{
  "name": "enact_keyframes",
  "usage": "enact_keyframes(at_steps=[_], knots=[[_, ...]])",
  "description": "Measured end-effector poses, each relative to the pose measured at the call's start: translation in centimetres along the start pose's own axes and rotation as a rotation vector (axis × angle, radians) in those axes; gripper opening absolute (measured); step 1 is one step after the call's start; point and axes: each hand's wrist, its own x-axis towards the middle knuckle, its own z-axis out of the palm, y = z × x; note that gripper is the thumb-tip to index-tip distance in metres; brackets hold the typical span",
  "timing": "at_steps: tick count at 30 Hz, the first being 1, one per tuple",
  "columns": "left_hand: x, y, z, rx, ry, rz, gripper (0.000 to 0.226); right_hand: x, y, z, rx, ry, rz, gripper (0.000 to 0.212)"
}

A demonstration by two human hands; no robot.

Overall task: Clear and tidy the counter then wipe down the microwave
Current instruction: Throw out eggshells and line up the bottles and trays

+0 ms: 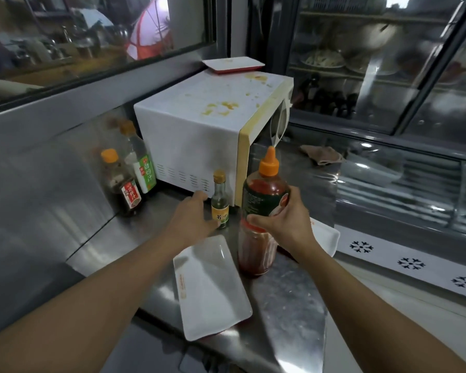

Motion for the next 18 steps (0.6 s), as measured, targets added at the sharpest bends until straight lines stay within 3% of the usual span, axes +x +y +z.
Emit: enact_keyframes(at_steps=[12, 18], knots=[[8.7, -1.3, 3.0, -0.154, 0.118, -0.128, 0.065, 2.6, -0.1, -0.2, -0.013, 0.119, -0.043, 0.085], [10.4, -1.0, 4.4, -0.110, 0.206, -0.070, 0.029, 3.3, 0.4, -0.2, -0.011, 0.123, -0.044, 0.082]])
